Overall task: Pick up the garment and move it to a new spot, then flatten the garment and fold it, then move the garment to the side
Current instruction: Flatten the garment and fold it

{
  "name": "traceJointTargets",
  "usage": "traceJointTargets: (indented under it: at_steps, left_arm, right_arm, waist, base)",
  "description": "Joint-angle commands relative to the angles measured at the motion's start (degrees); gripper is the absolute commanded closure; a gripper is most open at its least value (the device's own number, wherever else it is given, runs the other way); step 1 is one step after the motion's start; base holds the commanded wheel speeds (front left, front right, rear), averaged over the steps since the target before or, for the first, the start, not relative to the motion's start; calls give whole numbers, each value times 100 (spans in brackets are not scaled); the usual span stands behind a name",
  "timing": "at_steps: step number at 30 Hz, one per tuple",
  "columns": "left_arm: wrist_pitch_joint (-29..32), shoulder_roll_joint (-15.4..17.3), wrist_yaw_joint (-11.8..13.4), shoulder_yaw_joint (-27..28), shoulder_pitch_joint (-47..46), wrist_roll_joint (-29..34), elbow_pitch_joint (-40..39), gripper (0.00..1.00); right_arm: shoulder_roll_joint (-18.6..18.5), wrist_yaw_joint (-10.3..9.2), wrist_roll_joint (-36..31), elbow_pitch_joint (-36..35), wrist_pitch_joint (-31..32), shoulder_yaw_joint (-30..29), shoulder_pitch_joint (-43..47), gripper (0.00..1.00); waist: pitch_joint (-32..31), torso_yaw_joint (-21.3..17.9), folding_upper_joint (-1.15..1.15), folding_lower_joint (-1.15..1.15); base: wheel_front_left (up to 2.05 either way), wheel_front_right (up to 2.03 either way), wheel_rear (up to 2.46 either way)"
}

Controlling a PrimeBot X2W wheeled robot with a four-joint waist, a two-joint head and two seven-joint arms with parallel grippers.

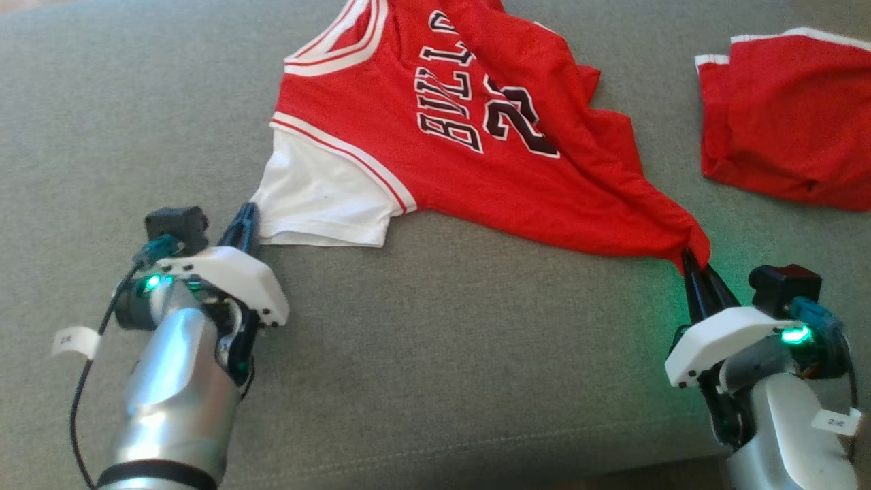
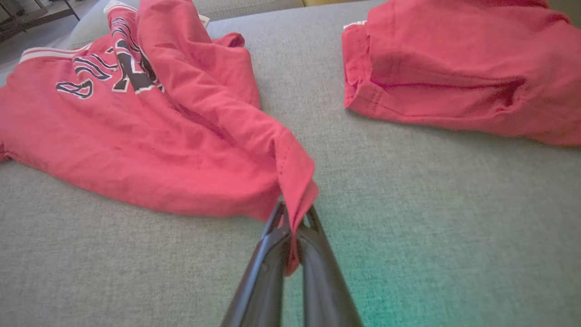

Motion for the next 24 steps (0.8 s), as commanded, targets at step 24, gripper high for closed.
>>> traceJointTargets:
  at_steps: [24]
  left_arm:
    - [-391,11,-72,659,177,-1013,-3897,100]
  right_arm:
    - [-1388,20,-269,-1125,-305,573,-1327,100]
  waist:
    - [-1082,481,0,-1]
  base:
    - [0,0,0]
